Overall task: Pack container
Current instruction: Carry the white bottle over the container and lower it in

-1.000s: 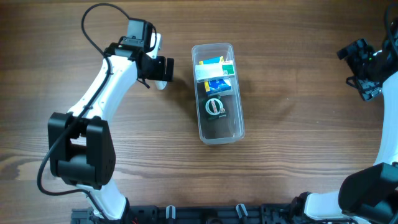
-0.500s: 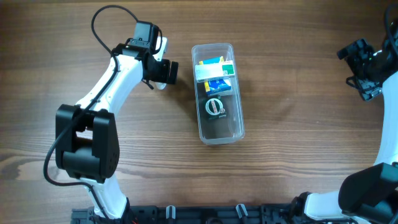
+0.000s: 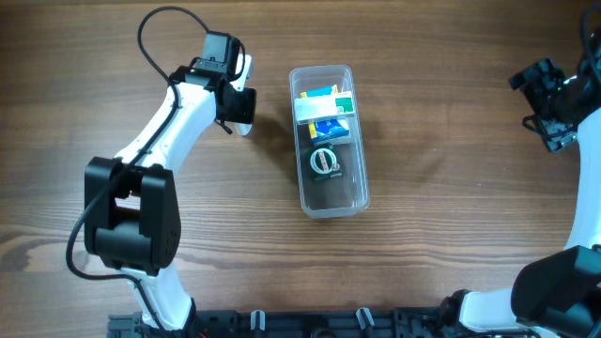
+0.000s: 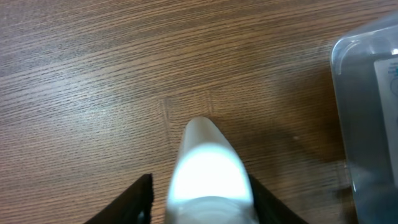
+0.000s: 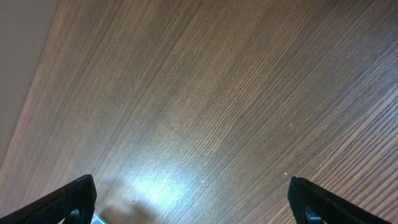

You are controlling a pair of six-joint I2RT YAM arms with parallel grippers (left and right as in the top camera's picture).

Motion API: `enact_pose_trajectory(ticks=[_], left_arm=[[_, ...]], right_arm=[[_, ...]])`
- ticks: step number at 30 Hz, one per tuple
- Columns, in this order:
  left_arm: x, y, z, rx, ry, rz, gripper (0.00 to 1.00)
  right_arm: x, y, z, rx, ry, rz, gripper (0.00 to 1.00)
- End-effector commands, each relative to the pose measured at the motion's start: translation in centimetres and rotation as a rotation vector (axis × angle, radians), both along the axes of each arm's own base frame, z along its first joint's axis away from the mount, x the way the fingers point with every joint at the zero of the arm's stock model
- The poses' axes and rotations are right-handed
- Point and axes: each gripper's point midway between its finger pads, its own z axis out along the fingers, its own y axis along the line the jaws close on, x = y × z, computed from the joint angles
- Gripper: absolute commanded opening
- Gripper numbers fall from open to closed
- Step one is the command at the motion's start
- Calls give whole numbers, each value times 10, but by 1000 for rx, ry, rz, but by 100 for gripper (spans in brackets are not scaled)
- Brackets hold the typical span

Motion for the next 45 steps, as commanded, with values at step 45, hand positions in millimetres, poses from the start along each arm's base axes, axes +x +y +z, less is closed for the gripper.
enact_pose_trajectory(ticks=[45], left_arm=[[-173, -210, 93, -238, 58, -62, 31]], right_arm=[[0, -2, -6, 5, 13, -15, 100]])
